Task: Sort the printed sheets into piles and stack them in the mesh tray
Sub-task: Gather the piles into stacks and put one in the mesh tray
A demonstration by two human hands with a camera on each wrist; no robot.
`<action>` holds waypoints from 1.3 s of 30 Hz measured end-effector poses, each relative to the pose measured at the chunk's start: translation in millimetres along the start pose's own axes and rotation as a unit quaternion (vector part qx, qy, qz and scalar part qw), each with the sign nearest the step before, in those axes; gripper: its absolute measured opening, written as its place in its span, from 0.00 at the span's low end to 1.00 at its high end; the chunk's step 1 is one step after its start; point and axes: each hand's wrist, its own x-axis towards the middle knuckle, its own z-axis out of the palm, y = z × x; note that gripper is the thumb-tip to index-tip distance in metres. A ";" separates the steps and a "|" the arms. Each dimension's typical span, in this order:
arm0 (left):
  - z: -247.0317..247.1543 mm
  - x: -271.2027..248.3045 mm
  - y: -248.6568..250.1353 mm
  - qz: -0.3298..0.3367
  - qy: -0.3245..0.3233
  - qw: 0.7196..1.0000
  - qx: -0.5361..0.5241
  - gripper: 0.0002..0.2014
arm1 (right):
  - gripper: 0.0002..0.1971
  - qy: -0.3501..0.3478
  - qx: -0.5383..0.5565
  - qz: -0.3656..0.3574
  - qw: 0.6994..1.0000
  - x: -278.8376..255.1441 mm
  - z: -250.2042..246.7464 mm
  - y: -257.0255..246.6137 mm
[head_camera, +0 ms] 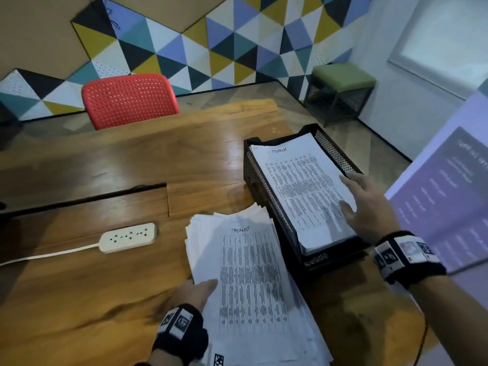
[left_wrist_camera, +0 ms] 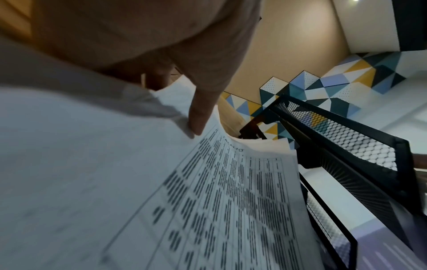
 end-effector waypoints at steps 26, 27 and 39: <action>-37.4 33.3 -47.4 -0.015 -0.172 0.981 -0.093 0.25 | 0.15 -0.315 0.249 0.409 0.819 -174.7 110.5 -165.9; -51.6 29.5 -44.2 0.000 -0.176 0.980 -0.092 0.23 | 0.14 -0.325 0.274 0.408 0.808 -176.8 114.3 -177.8; -264.3 15.4 -61.3 0.113 -0.243 0.954 -0.130 0.35 | 0.22 -0.321 0.588 0.369 0.644 -138.8 146.4 -334.5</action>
